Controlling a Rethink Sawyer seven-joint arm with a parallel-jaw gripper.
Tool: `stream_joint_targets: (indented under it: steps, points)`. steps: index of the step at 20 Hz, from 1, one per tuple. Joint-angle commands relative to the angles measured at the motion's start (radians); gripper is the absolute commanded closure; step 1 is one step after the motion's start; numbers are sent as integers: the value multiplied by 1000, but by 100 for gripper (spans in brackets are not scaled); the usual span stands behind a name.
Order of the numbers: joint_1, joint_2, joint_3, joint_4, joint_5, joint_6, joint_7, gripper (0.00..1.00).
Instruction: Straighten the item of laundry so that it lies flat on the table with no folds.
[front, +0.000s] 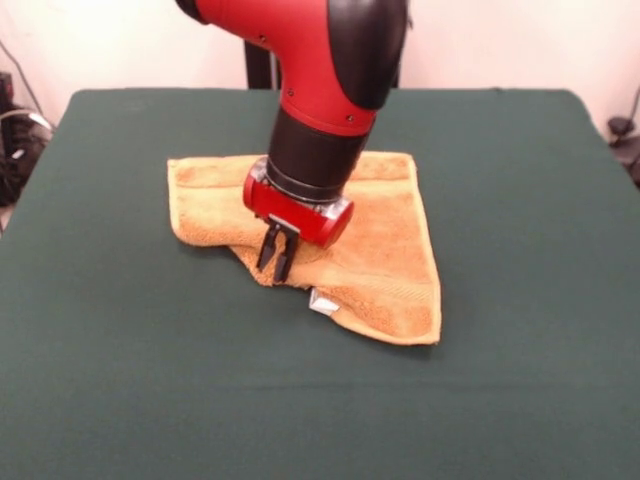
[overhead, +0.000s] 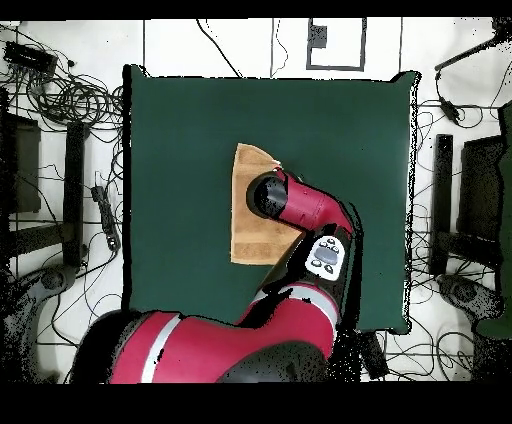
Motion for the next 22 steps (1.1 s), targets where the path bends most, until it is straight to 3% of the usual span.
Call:
stream_joint_targets:
  steps: [1,10,22]
  points:
    - [40,57,22,34,9,-153,230,100]
    - [17,37,61,52,47,-109,234,100]
    - [58,33,-1,34,55,-64,241,100]
